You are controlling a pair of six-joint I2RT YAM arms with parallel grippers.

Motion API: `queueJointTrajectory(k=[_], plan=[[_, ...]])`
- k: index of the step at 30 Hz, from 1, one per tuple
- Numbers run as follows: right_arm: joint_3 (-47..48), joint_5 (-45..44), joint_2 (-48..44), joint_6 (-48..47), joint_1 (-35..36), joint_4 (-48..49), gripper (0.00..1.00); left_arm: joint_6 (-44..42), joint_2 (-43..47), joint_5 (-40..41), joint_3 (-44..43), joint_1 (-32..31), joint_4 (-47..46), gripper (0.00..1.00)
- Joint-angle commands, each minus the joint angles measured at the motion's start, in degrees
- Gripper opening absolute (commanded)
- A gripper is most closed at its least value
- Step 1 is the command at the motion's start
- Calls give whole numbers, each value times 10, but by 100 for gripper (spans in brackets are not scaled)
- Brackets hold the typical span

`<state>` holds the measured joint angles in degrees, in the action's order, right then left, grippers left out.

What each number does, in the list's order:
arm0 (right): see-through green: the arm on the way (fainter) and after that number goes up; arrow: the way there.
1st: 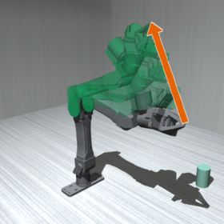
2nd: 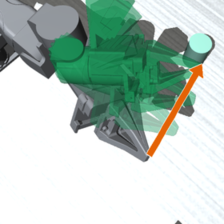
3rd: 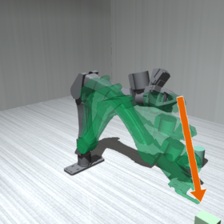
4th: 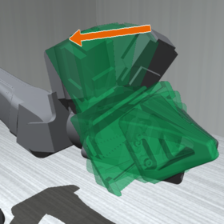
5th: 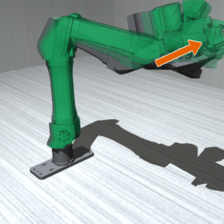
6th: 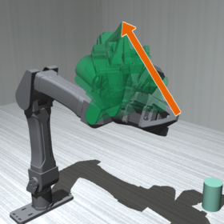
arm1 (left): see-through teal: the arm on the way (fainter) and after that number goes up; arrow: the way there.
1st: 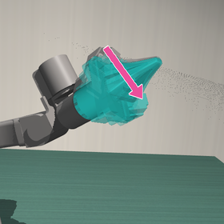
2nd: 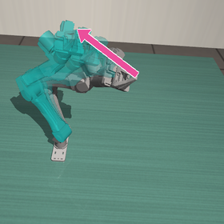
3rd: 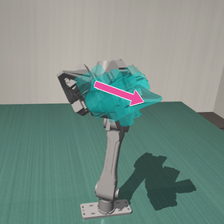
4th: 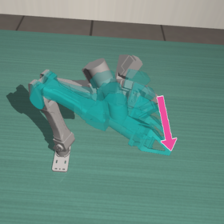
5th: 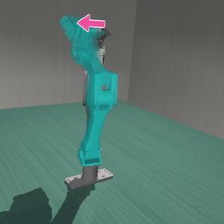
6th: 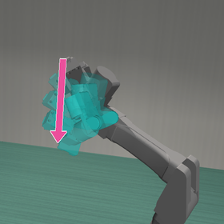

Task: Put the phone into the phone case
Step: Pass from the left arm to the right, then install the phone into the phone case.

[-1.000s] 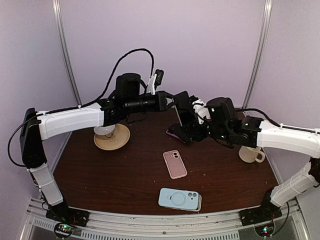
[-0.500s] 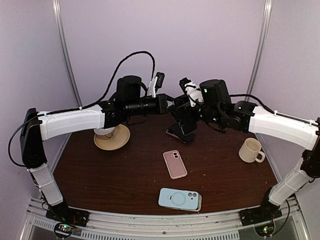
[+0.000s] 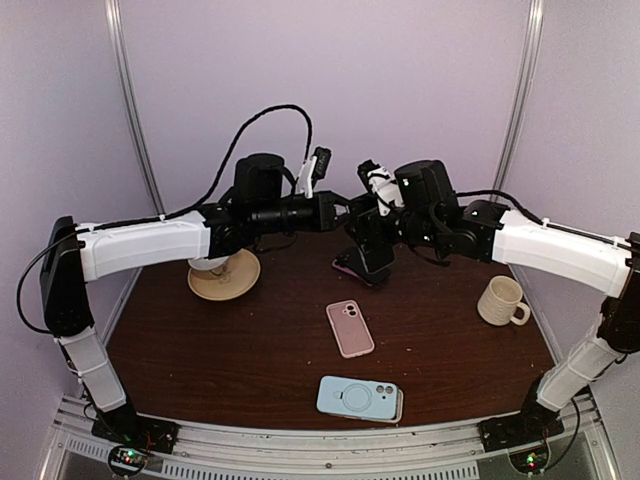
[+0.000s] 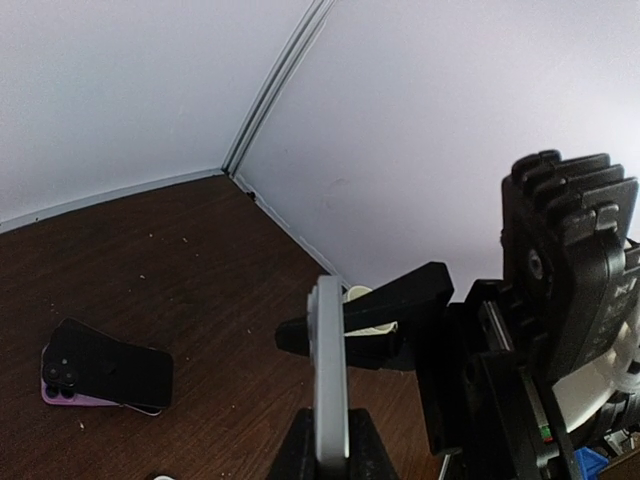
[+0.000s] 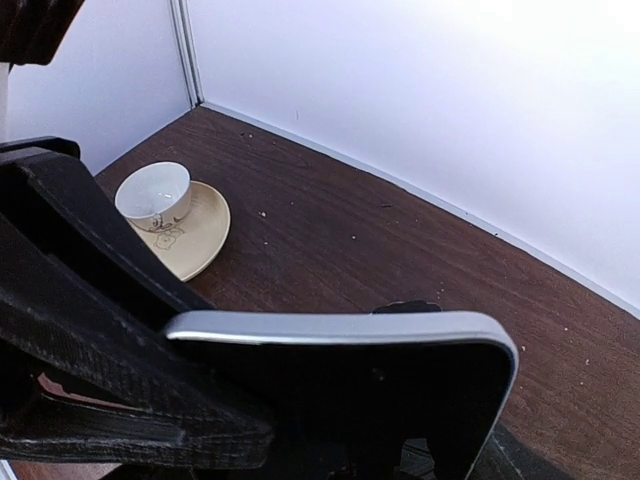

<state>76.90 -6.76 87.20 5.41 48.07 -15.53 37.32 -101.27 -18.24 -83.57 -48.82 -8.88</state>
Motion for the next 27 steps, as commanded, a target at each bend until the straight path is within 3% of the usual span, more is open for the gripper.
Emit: queueJointTrajectory(k=[1, 3, 4, 6, 8, 12, 17, 21, 27], plan=[[17, 9, -3, 12, -4, -15, 38, -16, 18, -7, 1, -1, -44, 0], [21, 7, -1, 24, -5, -20, 24, -21, 19, -5, 4, -2, -42, 0], [22, 7, 0, 27, -5, -22, 19, -24, 19, -5, 7, -2, -42, 16], [15, 9, 0, 38, -5, -22, 8, -41, 28, 0, 24, -1, -44, 60], [-3, 15, 0, 60, -4, -4, 0, -53, 44, 25, 47, -1, -37, 95], [-53, 13, 4, 127, 4, 54, 0, -102, 88, 108, 84, 2, 26, 97], [-111, -95, 20, 168, 56, 153, 0, -135, 134, 201, 138, 14, 115, 98], [-112, -155, 86, 193, 75, 182, 0, -119, 149, 219, 180, 43, 184, 98], [-123, -167, 142, 243, 97, 171, 0, -123, 163, 220, 226, 64, 179, 97]])
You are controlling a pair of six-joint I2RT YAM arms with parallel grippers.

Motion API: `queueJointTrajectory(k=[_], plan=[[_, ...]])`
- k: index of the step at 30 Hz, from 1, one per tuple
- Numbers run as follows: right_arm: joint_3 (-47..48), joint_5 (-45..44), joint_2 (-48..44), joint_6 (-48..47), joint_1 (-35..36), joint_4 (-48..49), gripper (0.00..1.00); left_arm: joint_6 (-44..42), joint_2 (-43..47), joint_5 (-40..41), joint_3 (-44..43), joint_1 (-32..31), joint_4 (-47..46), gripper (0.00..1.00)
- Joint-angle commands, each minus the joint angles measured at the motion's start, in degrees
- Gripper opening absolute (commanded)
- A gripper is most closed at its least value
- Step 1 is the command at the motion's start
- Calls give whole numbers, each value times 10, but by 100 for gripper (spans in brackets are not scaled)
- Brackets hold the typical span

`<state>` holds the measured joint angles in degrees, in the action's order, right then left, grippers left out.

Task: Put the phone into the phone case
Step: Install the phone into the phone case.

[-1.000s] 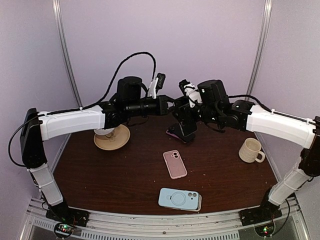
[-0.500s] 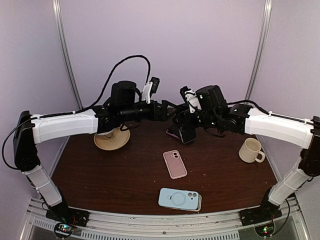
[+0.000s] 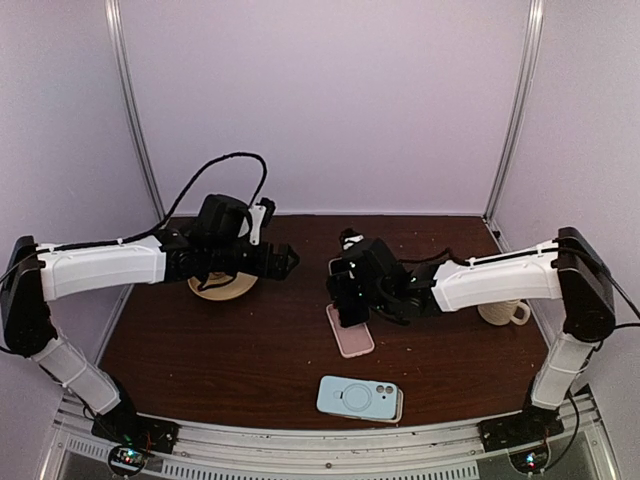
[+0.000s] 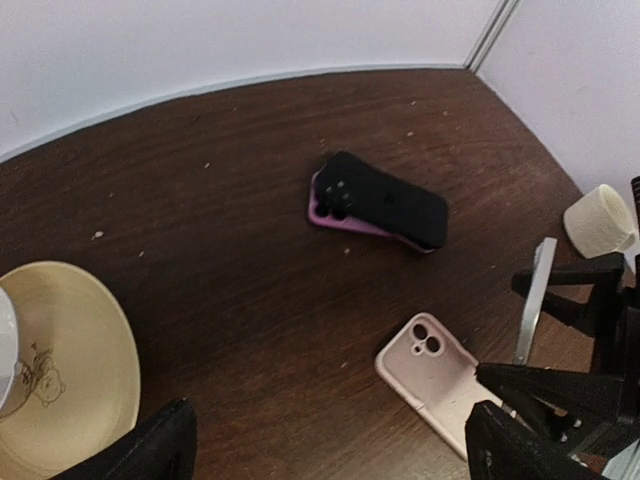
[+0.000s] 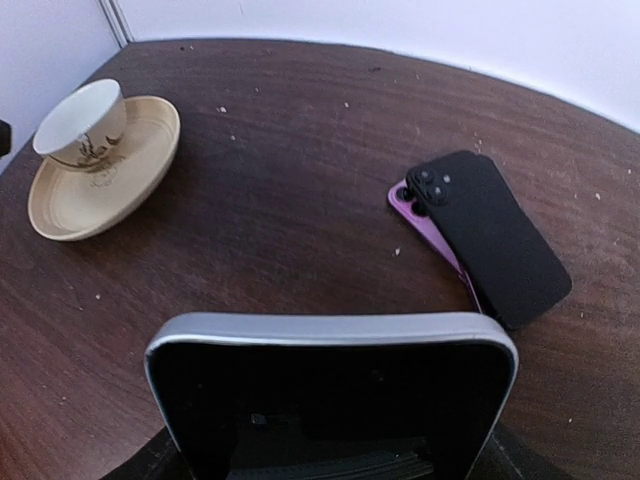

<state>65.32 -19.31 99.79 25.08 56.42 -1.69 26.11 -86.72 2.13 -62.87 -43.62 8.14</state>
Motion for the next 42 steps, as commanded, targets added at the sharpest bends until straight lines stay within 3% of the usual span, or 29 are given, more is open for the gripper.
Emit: queueJointTrajectory(k=[1, 6, 9, 42], plan=[[-9, -43, 23, 52, 15, 32, 0, -13, 18, 14, 23, 15, 8, 97], [-3, -38, 44, 66, 19, 23, 0, -21, 20, 1, 32, 26, 9, 97], [24, -54, 54, 86, 27, -53, 0, -24, 24, -5, 33, 28, 16, 97], [23, -42, 94, 61, 31, -78, 0, -65, 39, -21, 46, 43, 39, 98]])
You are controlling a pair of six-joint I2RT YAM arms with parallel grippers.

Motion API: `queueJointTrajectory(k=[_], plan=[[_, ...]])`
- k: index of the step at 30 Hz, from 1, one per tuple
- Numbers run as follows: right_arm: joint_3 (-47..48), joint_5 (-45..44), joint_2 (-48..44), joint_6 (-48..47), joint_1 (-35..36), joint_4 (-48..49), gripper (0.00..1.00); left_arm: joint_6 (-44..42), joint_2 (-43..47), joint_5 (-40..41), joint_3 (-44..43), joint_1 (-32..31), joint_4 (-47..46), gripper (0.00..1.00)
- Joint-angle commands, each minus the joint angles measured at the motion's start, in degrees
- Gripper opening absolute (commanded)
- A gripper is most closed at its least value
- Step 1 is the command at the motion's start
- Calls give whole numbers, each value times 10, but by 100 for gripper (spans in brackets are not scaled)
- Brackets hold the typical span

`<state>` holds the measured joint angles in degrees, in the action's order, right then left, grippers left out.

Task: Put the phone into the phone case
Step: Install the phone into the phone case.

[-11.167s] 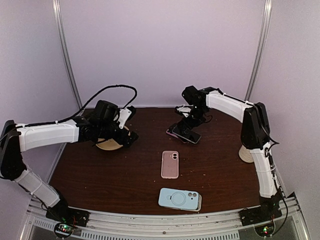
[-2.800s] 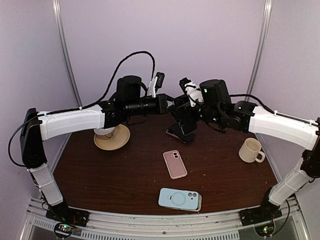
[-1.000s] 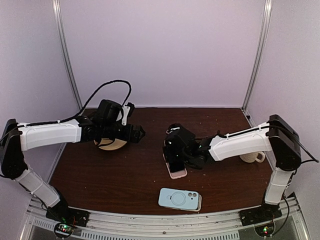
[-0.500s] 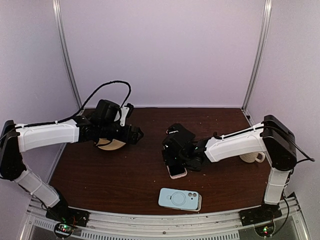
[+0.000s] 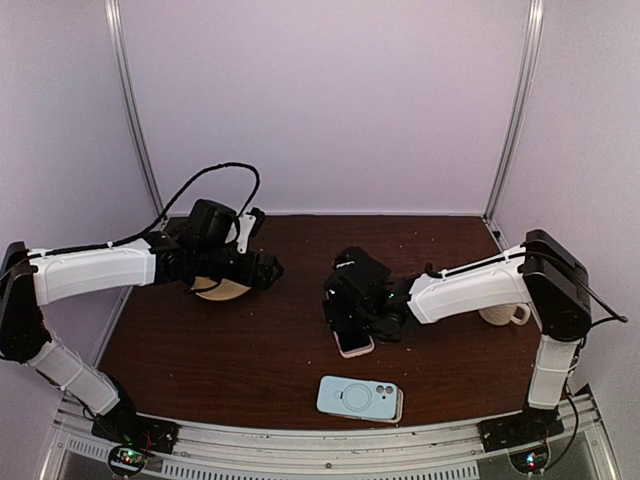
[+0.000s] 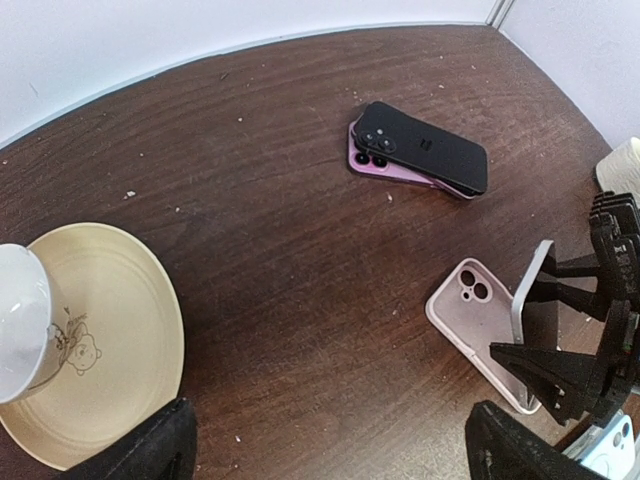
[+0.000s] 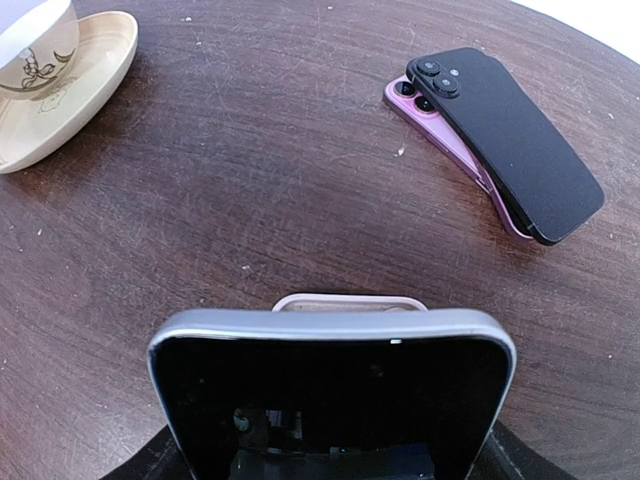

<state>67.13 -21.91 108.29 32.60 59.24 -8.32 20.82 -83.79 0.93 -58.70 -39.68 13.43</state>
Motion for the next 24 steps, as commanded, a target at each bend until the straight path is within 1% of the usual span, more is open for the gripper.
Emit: queueJointTrajectory(k=[1, 6, 13, 19, 24], plan=[[3, -15, 10, -16, 3, -8, 0, -12, 10, -9, 5, 4, -14, 98], [24, -15, 29, -24, 0, -15, 0, -15, 9, -9, 5, 5, -14, 97], [16, -23, 33, 2, 0, -22, 0, -17, 10, -9, 6, 6, -13, 98], [45, -42, 43, 34, 0, -82, 0, -19, 12, -8, 6, 11, -13, 98], [65, -16, 63, 54, -1, -108, 0, -22, 16, -5, 6, 15, -12, 97]])
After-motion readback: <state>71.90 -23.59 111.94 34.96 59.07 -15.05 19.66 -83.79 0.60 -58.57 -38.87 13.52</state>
